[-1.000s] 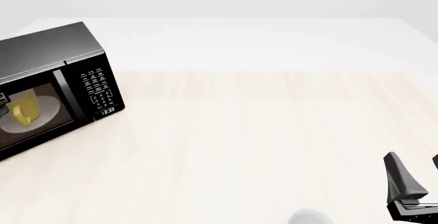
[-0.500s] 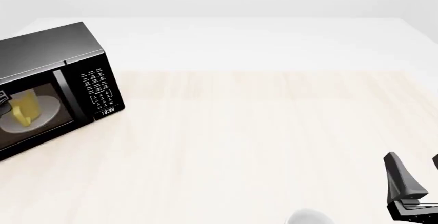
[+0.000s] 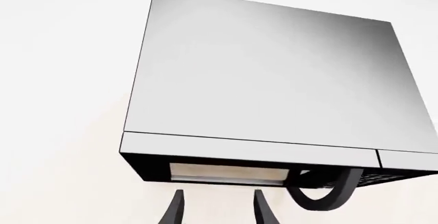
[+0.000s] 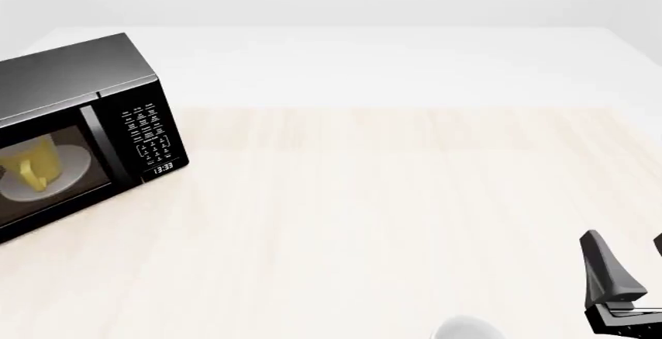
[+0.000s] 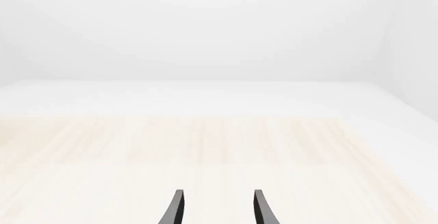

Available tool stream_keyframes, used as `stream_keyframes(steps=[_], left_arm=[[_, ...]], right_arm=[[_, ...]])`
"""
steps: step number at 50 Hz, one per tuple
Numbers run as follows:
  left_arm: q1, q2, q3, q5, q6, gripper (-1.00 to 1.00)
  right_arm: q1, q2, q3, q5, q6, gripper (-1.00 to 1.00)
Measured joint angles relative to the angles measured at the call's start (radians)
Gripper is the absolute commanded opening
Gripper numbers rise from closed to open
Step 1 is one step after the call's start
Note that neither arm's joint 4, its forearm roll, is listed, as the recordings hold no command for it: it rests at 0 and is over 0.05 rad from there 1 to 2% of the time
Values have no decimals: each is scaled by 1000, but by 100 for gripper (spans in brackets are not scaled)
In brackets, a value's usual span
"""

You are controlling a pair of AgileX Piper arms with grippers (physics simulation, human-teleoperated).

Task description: Put the yellow and white mug in the microwave and close it.

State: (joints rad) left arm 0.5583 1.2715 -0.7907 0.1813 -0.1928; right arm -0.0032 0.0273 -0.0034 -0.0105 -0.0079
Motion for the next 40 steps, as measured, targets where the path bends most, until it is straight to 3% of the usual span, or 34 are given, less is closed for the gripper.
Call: stream_keyframes(steps=[17,40], left_arm=[[-5,-123,-19,75,27,100],[-22,-309,-70,264,0,100]], right_arm=[[0,0,0,0,0,100],[0,0,0,0,0,100]])
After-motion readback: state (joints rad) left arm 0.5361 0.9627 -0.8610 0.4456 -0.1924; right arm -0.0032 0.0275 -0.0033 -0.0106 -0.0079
